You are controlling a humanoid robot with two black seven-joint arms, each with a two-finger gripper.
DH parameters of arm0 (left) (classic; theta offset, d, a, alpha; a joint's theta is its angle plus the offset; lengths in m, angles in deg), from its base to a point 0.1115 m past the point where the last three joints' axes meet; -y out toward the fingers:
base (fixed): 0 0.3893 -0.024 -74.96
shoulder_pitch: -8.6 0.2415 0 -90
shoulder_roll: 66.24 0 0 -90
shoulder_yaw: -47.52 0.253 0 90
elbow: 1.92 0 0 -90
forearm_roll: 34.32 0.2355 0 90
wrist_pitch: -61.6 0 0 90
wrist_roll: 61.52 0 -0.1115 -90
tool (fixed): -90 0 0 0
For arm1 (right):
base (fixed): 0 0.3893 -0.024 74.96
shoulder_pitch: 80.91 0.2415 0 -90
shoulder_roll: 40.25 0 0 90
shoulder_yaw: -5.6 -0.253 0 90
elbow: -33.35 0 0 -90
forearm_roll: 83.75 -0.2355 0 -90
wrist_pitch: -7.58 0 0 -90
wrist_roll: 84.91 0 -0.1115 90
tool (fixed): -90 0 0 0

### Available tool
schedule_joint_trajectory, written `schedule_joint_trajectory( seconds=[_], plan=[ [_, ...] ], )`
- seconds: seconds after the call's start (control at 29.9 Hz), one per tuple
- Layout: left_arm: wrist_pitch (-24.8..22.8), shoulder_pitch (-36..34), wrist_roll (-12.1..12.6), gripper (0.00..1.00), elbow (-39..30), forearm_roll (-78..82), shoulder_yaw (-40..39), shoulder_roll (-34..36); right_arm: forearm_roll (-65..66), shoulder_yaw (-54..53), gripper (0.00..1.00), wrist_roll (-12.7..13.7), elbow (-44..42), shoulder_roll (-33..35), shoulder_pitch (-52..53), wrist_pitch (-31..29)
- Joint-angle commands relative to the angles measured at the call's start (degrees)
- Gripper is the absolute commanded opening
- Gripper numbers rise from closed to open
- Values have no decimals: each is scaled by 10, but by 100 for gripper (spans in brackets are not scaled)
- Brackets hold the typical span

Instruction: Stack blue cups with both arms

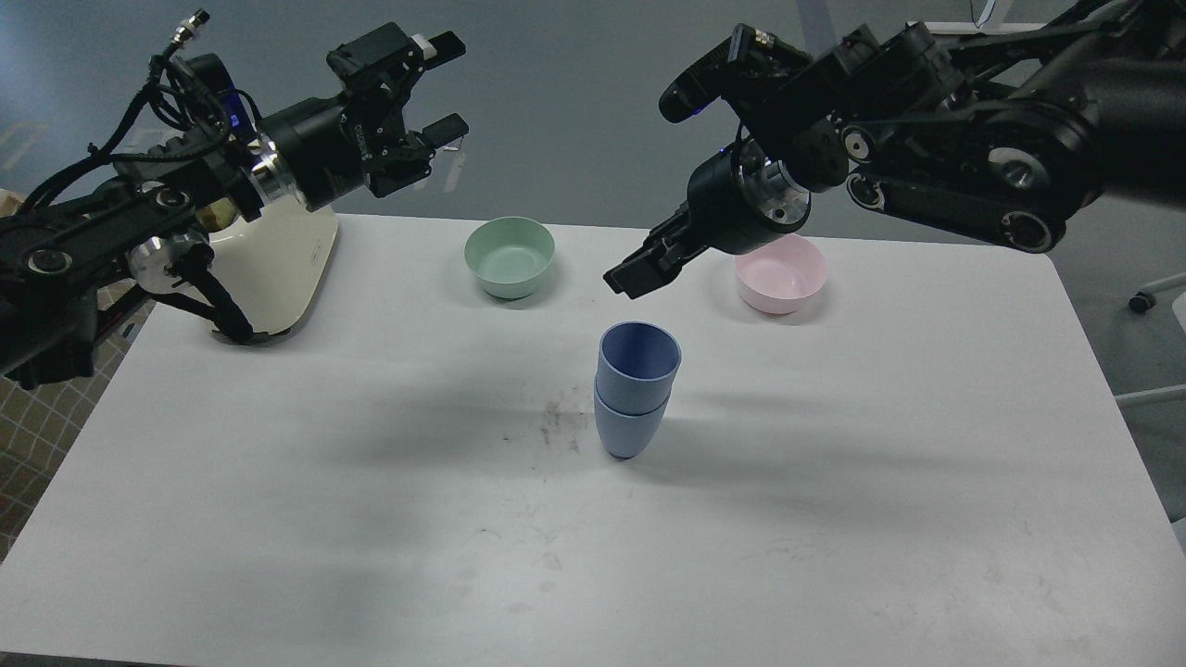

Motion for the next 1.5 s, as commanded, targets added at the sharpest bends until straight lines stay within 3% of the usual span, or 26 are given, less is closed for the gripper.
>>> schedule_joint_trajectory(
  seconds=[0.0, 0.23, 0.33, 0.47, 0.6, 0.7, 0.77, 1.14, 1.47],
  plan=[
    [0, 1, 0, 98, 7, -1, -1, 0, -35, -25, 100, -1, -23, 29, -3, 0],
    [1, 15, 0, 98, 35, -10, -37, -11, -78, -65, 100, -2, -93, 74, -59, 73],
    [0, 25, 0, 98, 89, -11, -66, -39, -81, -108, 100, -2, -142, 81, -115, 115],
    [-2, 26, 0, 98, 199, -11, -97, -98, -81, -243, 100, -2, -193, 76, -212, 222],
    [-10, 25, 0, 97, 288, -16, -104, -149, -81, -429, 100, -1, -219, 53, -313, 241],
    [-22, 26, 0, 97, 297, -39, -104, -160, -83, -528, 100, -1, -224, 46, -356, 229],
    [-22, 26, 0, 97, 298, -62, -104, -165, -110, -592, 100, -1, -227, 43, -390, 190],
    [-22, 66, 0, 97, 298, -106, -136, -178, -301, -708, 100, -17, -289, 7, -484, 15],
    [-22, 98, 0, 98, 298, -105, -150, -187, -303, -777, 100, -53, -297, -31, -539, 0]
  ],
)
